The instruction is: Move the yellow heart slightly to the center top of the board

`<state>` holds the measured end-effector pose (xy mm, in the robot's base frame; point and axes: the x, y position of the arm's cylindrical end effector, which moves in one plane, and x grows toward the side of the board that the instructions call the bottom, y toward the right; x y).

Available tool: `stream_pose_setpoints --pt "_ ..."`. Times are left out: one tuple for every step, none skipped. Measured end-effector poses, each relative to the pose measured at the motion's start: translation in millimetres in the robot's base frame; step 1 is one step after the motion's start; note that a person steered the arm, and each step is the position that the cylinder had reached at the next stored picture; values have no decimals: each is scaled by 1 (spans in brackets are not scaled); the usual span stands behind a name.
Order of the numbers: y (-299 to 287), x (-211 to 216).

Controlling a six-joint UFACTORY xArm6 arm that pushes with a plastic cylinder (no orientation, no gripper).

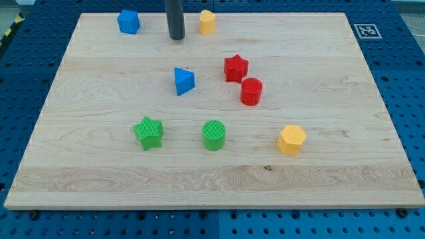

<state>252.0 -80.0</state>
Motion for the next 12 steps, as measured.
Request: stream_pose_setpoints --pt "0 -15" --pt "24 -26" --pt "42 -26" --pt "64 -20" --pt "65 -18" --pt "65 -17" --pt "65 -16" --pt "59 -4" --pt "42 10" --pt "42 10" --pt "42 15" --pt "64 23"
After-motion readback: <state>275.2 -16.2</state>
